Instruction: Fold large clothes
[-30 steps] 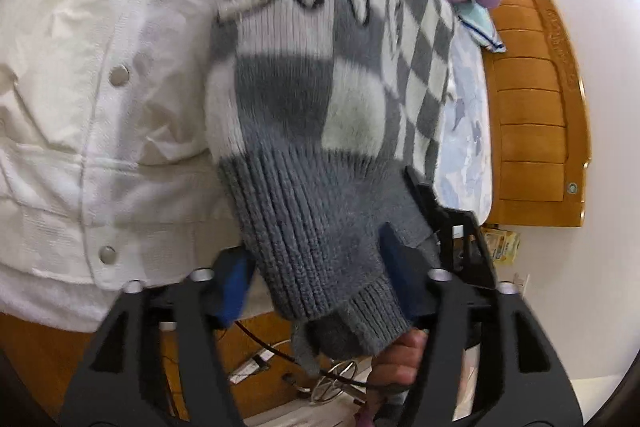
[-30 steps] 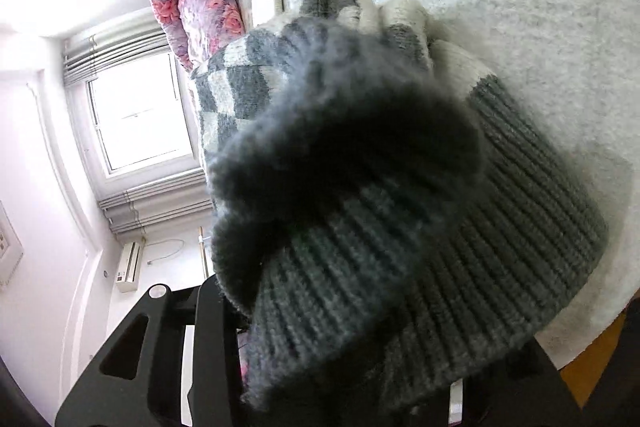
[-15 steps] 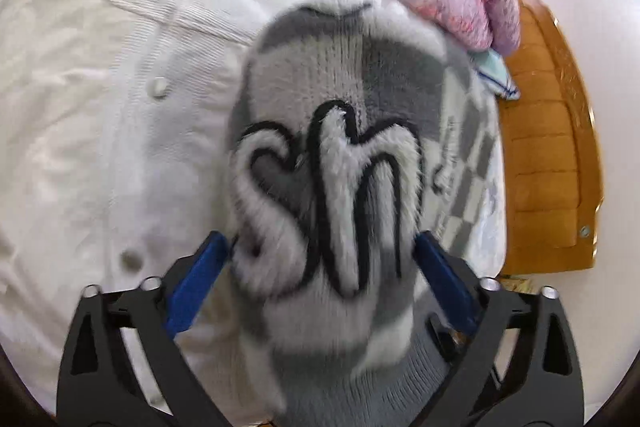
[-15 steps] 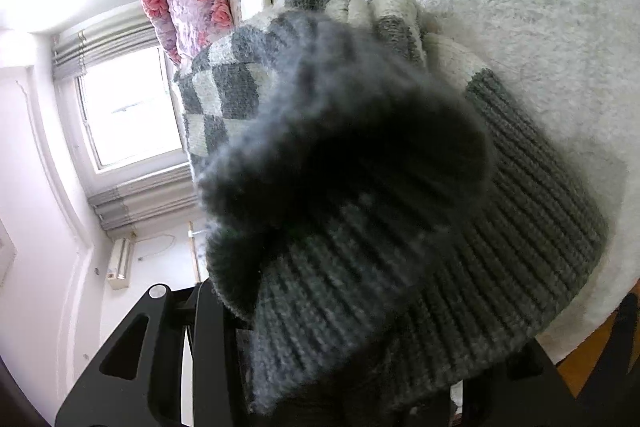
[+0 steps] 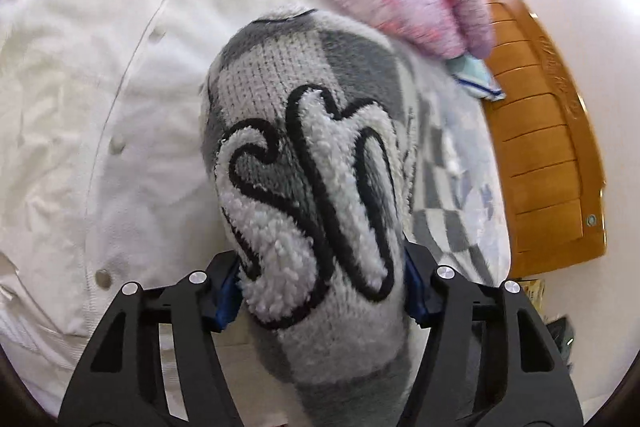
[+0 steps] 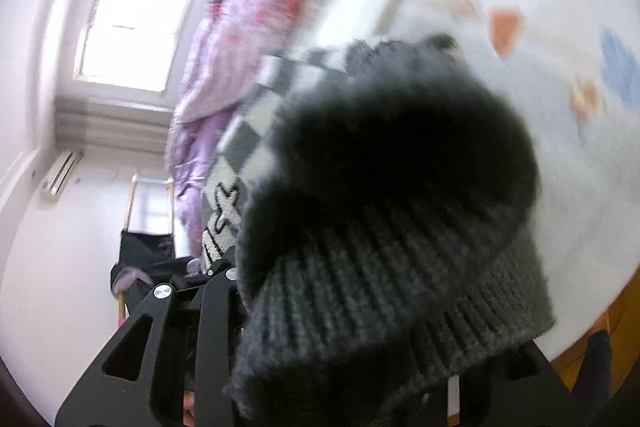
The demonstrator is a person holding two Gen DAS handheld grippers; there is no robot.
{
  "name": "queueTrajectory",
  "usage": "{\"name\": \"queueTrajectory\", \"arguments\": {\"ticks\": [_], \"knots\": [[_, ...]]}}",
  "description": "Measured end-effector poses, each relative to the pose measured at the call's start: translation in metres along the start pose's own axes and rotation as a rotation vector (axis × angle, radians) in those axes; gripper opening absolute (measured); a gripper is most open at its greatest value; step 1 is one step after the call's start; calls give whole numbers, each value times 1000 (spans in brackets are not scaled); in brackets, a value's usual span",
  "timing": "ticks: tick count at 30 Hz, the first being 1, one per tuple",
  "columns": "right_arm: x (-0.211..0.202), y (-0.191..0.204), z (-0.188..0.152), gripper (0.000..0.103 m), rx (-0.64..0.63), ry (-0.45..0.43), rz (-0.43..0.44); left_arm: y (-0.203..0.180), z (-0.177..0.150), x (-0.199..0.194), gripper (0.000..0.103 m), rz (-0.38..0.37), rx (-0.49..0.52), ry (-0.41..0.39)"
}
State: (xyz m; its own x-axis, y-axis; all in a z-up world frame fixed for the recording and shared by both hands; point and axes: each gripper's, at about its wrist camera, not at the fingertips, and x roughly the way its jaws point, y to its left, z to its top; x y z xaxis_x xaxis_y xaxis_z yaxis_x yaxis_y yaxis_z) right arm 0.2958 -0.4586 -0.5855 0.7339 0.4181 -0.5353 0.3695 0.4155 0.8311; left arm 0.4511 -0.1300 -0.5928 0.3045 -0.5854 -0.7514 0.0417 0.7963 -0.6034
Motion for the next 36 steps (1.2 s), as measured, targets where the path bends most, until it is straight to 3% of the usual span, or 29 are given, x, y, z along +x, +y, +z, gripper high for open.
{"name": "queueTrajectory", "arguments": {"ticks": [4,8,13,17,19,21,23,25,29,31,36], "knots": [[-27,16,41,33,-106,-28,49,-60,6,-3,62,-62,40,-88],[-78,19,102,33,-182,-112,86,-126,8,17,62,-157,61,-124],[-144,-6,164,33,-230,-235,79,-214,6,72,62,-287,91,-114],[-171,-50,190,34,-225,-275,40,-257,-12,119,63,-328,149,-73],[-164,-93,198,34,-146,-253,13,-261,-26,157,64,-293,161,-12],[-144,-140,201,34,-54,-197,-49,-255,-42,195,64,-210,166,65],[-123,-185,198,34,29,-117,-95,-242,-64,236,64,-54,179,151],[-105,-216,189,35,93,-58,-130,-224,-79,256,70,-2,154,184],[-96,-238,172,42,132,-30,-176,-210,-92,261,84,59,184,167],[-94,-234,162,51,120,-45,-218,-212,-96,258,90,90,225,148],[-100,-214,152,64,87,-137,-354,-227,-101,238,90,176,354,72]]}}
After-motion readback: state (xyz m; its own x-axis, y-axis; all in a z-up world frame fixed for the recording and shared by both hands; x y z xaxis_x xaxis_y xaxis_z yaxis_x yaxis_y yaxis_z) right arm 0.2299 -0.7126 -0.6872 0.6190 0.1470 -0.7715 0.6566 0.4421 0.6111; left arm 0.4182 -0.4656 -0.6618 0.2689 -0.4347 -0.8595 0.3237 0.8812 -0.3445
